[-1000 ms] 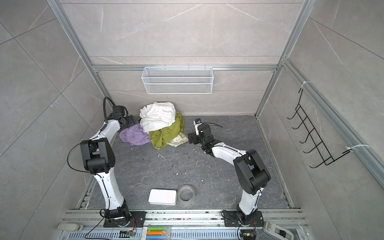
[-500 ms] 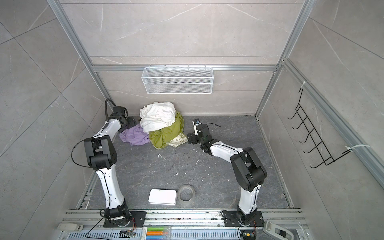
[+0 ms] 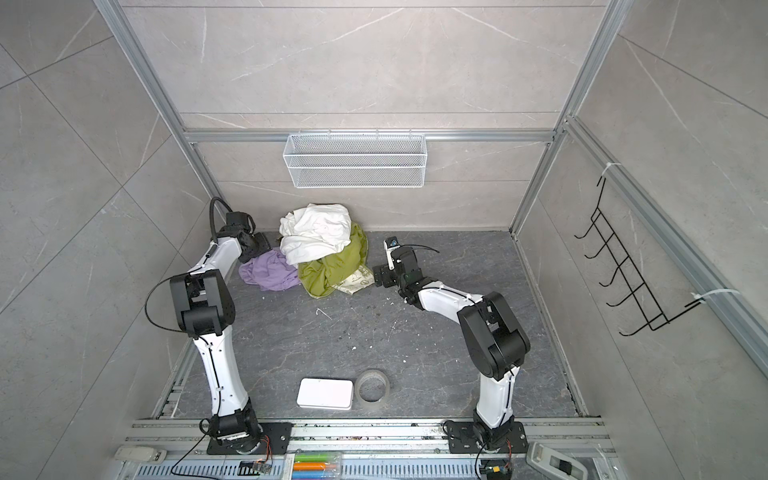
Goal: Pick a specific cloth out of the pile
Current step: 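Lower the left gripper and close it on the lavender sweatshirt, then lift the lavender sweatshirt upward with the left gripper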
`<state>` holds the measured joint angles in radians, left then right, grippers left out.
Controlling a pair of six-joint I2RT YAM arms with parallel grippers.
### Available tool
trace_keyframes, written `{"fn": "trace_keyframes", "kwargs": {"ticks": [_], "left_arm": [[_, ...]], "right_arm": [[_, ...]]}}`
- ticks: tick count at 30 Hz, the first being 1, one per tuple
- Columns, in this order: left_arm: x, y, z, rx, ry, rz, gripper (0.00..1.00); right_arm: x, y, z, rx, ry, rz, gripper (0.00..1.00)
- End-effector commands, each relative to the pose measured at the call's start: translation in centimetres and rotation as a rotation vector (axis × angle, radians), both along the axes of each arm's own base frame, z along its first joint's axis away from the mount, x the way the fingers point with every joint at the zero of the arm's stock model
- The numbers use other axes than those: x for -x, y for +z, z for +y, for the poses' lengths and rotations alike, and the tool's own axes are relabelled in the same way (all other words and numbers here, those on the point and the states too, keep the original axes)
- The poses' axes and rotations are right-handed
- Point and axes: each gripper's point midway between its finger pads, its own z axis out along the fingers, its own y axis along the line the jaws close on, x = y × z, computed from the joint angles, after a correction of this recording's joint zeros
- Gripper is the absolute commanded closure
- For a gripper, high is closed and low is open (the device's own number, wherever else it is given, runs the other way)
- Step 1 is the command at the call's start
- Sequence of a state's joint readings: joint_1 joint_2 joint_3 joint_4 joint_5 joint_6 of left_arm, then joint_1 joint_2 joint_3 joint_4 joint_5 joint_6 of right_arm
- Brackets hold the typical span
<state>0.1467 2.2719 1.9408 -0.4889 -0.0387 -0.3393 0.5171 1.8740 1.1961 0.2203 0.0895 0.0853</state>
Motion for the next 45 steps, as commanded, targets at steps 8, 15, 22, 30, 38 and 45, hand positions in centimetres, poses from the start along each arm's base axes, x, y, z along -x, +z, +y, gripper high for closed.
{"fn": "trace_keyframes", "kwargs": {"ticks": [8, 15, 22, 30, 38, 45], "left_arm": [[-0.5, 1.8, 0.1, 0.009, -0.023, -0.038, 0.61], [-0.2, 2.7, 0.1, 0.009, -0.022, -0.051, 0.73], [0.2, 4.6, -0.1, 0.011, -0.021, -0.085, 0.82], [0.6, 6.2, -0.4, 0.017, -0.028, -0.117, 0.92], [1.4, 8.2, -0.6, 0.019, -0.031, -0.147, 0.97], [2.3, 10.9, -0.7, 0.007, -0.027, -0.193, 0.98]], "right_arm": [[-0.2, 0.2, 0.6, -0.002, 0.011, -0.003, 0.0], [-0.1, 0.2, 0.7, -0.004, 0.011, -0.005, 0.0], [0.0, 0.3, 0.7, -0.01, 0.009, -0.01, 0.0], [0.0, 0.9, 0.7, -0.016, 0.009, -0.022, 0.01], [0.2, 1.1, 0.9, -0.024, 0.012, -0.024, 0.0], [0.4, 1.7, 1.0, -0.034, 0.018, -0.033, 0.0]]}}
